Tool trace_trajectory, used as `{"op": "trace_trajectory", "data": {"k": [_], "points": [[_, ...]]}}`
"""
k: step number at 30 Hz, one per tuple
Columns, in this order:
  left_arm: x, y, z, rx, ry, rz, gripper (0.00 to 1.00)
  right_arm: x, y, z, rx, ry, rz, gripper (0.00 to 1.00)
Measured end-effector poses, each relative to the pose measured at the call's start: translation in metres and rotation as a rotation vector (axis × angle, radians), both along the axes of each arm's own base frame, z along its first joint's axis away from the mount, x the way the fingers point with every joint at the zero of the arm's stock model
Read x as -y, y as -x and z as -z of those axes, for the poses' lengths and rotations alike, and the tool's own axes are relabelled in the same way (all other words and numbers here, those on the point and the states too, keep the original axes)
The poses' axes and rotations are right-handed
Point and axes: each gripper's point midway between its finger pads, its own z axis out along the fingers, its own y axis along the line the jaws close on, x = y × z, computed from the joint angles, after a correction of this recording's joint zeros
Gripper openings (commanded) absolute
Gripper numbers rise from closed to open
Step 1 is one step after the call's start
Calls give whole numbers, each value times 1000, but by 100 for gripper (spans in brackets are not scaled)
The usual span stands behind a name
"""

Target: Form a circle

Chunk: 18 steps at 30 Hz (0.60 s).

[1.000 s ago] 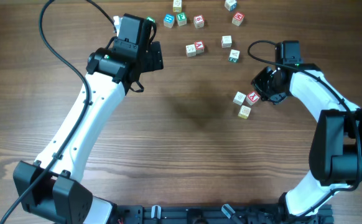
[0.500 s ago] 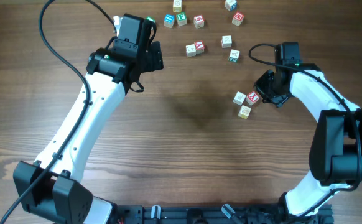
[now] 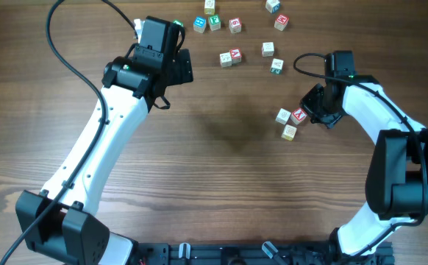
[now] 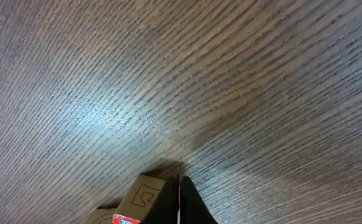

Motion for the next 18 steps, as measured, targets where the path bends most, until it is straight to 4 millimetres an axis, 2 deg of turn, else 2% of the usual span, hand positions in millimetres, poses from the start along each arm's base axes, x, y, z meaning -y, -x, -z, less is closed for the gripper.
{"op": "trace_trajectory", "data": {"k": [18], "points": [[0, 0, 0, 0, -1, 0, 100, 0, 3, 1, -13, 0, 0, 4]]}}
